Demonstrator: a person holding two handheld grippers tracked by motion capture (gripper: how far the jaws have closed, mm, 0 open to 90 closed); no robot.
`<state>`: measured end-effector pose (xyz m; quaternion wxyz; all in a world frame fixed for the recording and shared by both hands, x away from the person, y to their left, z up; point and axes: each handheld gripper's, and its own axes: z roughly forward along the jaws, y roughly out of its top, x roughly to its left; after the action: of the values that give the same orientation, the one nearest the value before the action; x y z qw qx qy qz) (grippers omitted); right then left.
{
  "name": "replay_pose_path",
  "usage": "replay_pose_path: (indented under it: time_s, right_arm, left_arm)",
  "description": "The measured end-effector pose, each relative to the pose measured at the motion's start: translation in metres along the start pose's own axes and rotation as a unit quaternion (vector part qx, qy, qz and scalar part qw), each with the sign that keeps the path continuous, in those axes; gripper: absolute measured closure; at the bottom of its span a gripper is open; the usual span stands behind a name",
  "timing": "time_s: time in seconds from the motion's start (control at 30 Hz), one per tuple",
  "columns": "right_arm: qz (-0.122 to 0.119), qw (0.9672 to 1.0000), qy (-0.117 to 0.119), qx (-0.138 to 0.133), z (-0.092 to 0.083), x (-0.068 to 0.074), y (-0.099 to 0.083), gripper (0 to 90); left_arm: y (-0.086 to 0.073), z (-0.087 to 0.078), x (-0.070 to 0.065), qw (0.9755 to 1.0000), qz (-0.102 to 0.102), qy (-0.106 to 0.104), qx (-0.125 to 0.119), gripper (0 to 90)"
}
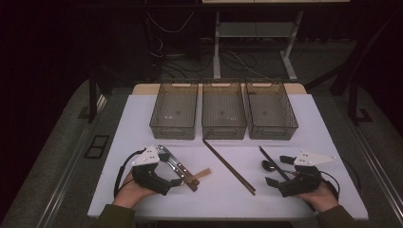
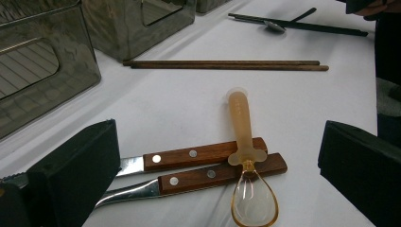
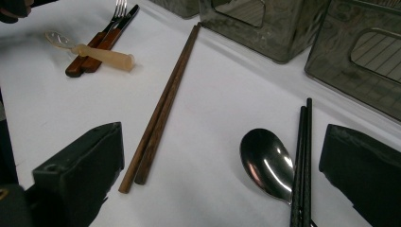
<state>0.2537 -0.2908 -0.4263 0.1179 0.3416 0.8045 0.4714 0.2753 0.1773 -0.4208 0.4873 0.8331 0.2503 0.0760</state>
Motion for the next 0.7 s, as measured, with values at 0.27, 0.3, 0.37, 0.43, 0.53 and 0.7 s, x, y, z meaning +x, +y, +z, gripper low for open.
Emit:
replay_pose_path:
  time_s: [0.27, 0.3, 0.37, 0.43, 0.53, 0.7]
  right_arm:
    - [0.005, 1.0000, 0.000, 0.005, -0.0031, -0.0001, 0.0025, 1.6]
    - [0.006, 1.0000, 0.001, 0.006, -0.0040, -0.0004, 0.0029, 4.8]
    - [0.003, 1.0000, 0.000, 0.009, -0.0052, -0.0013, 0.0032, 4.9]
    - [0.005, 0.9999, -0.003, 0.014, -0.0055, -0.0023, 0.0032, 4.9]
    - [0.008, 0.9997, -0.012, 0.019, -0.0067, -0.0039, 0.0031, 4.9]
    - [0.007, 0.9991, -0.026, 0.033, -0.0089, -0.0067, 0.0026, 6.1]
  left_arm:
    - [0.0004, -0.0005, 0.0004, 1.0000, -0.002, -0.001, -0.005, 0.0]
    - [0.0004, -0.0005, 0.0004, 1.0000, -0.002, -0.001, -0.005, 0.0]
    - [0.0009, -0.0005, 0.0000, 1.0000, -0.004, -0.002, -0.006, 0.0]
    - [0.0009, -0.0005, -0.0002, 1.0000, -0.004, -0.002, -0.006, 0.0]
    - [0.0013, -0.0010, 0.0000, 1.0000, -0.005, -0.003, -0.006, 0.0]
    - [0.0015, -0.0011, -0.0007, 0.9999, -0.006, -0.002, -0.010, 0.0]
